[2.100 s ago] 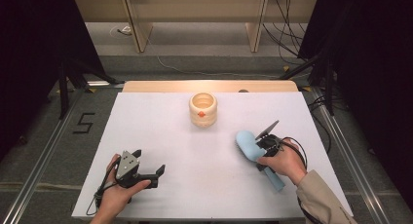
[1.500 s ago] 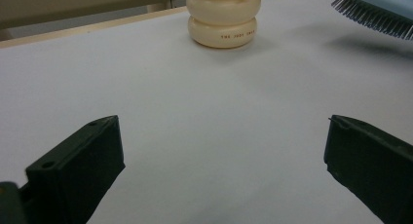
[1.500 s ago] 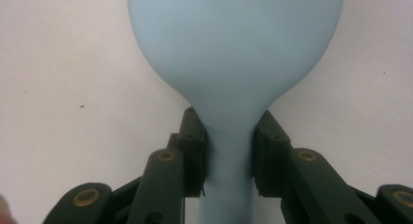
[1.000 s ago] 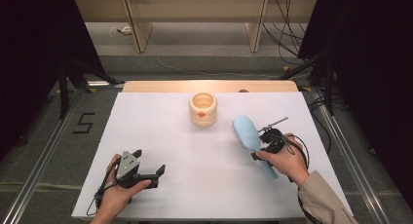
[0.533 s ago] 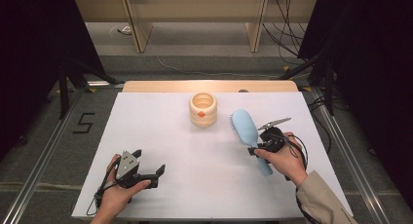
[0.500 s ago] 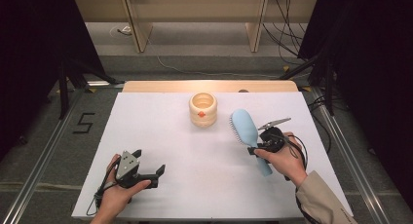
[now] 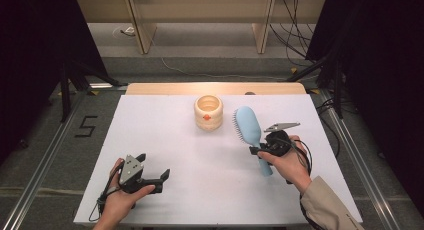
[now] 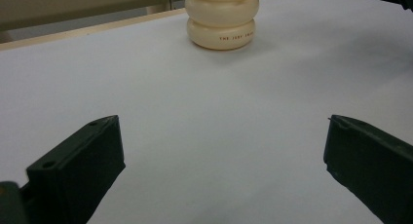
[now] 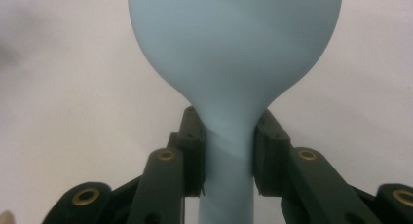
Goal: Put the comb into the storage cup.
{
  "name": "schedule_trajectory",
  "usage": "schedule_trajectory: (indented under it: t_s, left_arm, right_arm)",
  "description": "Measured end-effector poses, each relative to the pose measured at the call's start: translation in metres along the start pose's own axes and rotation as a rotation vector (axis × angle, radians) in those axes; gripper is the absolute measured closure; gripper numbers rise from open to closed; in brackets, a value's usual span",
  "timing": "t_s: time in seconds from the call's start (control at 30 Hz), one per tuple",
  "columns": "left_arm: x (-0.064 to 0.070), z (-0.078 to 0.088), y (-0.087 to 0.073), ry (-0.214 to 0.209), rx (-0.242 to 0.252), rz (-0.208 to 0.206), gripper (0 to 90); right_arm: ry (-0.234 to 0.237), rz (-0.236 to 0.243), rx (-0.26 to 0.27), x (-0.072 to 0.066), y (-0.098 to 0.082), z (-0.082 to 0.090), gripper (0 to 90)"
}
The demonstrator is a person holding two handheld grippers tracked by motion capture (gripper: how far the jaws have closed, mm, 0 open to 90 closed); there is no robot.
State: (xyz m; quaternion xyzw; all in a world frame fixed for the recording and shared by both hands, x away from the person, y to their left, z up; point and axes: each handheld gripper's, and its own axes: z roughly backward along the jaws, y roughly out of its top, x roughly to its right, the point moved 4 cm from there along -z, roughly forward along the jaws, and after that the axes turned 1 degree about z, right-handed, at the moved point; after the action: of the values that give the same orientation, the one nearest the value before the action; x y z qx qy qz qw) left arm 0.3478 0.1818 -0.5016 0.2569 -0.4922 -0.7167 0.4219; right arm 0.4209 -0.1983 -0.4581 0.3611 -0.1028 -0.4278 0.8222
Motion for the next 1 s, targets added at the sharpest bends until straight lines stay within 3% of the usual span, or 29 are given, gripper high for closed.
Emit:
schedule_trajectory:
  t_s: [0.37, 1.0]
  left_arm:
    - [0.003, 0.000, 0.001, -0.007, 0.003, 0.000, 0.6]
    - [0.027, -0.011, 0.017, -0.072, 0.018, -0.003, 1.2]
  right_arm:
    - [0.031, 0.002, 0.083, -0.006, 0.004, -0.003, 70.4]
    - [0.073, 0.052, 0.223, -0.023, 0.008, -0.013, 70.4]
